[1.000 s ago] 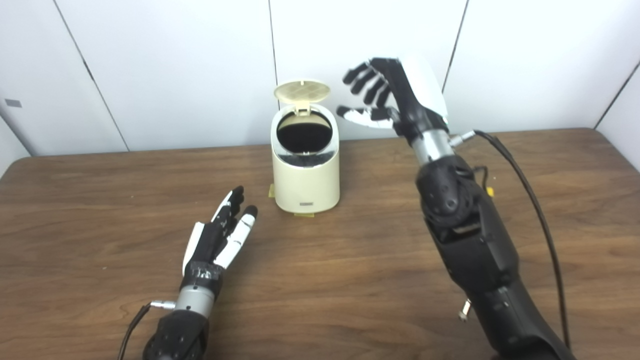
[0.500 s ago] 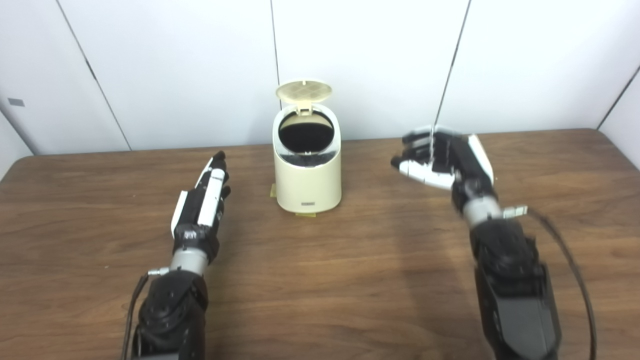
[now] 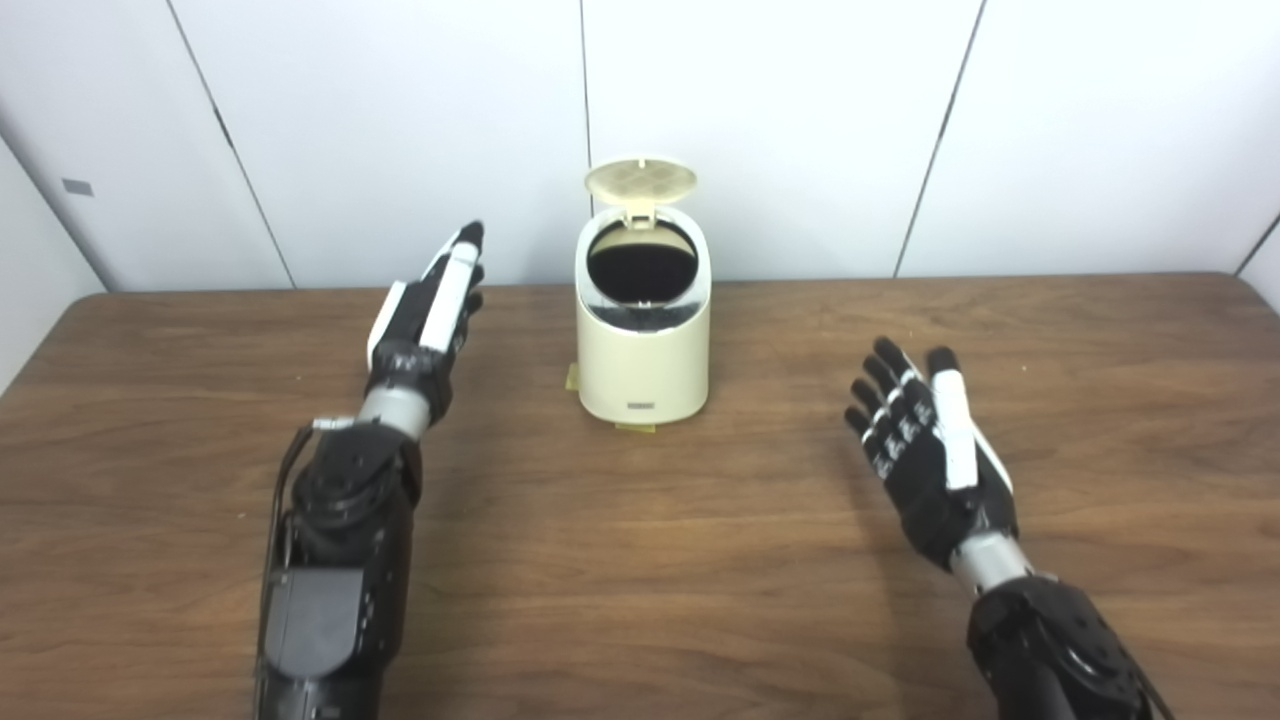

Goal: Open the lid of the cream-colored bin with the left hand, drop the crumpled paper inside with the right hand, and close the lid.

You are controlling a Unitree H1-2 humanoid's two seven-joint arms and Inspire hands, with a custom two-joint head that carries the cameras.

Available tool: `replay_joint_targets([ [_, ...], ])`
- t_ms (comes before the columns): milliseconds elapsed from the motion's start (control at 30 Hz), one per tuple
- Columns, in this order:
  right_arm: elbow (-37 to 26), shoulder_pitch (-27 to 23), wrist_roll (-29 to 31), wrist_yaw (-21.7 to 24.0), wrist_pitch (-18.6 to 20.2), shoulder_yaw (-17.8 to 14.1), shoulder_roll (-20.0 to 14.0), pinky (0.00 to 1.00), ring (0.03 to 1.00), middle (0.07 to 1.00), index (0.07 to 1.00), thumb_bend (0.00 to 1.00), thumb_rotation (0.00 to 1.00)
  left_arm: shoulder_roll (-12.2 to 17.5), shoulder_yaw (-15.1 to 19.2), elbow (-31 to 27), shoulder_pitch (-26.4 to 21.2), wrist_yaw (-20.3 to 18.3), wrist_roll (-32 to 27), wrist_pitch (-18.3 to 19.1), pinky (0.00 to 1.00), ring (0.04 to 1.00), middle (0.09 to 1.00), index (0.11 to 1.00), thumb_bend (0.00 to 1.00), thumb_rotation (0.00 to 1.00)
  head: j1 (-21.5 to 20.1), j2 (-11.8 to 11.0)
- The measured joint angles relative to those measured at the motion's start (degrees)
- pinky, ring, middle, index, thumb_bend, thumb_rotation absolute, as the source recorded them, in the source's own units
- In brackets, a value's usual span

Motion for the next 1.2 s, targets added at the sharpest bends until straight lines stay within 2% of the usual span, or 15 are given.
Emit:
replay_joint_targets([
  [167, 0.65, 0.82, 0.19, -0.05, -1.7, 0.39, -0.29, 1.0, 1.0, 1.0, 1.0, 0.6, 1.0, 1.54, -1.23, 4.3, -5.0, -0.38, 0.48, 0.08, 1.0, 0.998, 0.993, 0.985, 0.45, 0.9, 0.35, -0.7],
  [367, 2.25, 1.7, 0.4, -0.15, -3.97, 0.59, 0.37, 1.0, 1.0, 1.0, 1.0, 0.62, 1.0, 2.33, -2.09, 6.89, -7.98, -0.53, 1.17, 0.08, 0.99, 0.985, 0.969, 0.95, 0.46, 0.91, 0.88, -1.67],
  [533, 3.1, 1.56, 0.53, -0.28, -5.13, 1.03, 0.42, 1.0, 1.0, 1.0, 1.0, 0.61, 1.0, 3.16, -2.42, 7.52, -10.59, -1.65, 1.39, 0.18, 1.0, 0.987, 0.963, 0.923, 0.5, 0.88, 1.23, -2.02],
  [633, 3.38, 1.54, 0.54, -0.44, -5.57, 1.09, 0.44, 1.0, 1.0, 1.0, 1.0, 0.6, 1.0, 3.59, -3.36, 7.67, -12.29, -2.33, 2.06, 0.2, 0.99, 0.977, 0.955, 0.898, 0.46, 0.92, 1.14, -2.02],
  [700, 3.62, 1.44, 0.6, -0.68, -5.93, 1.02, 0.61, 1.0, 1.0, 1.0, 1.0, 0.59, 1.0, 4.37, -5.67, 7.89, -13.14, -2.84, 4.16, -0.21, 0.99, 0.97, 0.938, 0.859, 0.42, 0.98, 0.88, -2.11],
  [833, 3.95, 0.9, 0.58, -2.31, -6.32, 1.01, 1.17, 1.0, 1.0, 1.0, 1.0, 0.58, 1.0, 6.59, -10.88, 8.55, -13.62, -4.42, 9.26, -4.41, 0.99, 0.961, 0.909, 0.815, 0.43, 1.0, 0.79, -2.11],
  [1200, 4.03, 0.59, 0.64, -4.42, -6.64, 1.41, 2.64, 1.0, 1.0, 1.0, 1.0, 0.59, 1.0, 7.68, -17.65, 6.7, -13.71, -5.61, 19.22, -5.97, 1.0, 0.968, 0.891, 0.746, 0.43, 0.99, 0.09, -2.02],
])
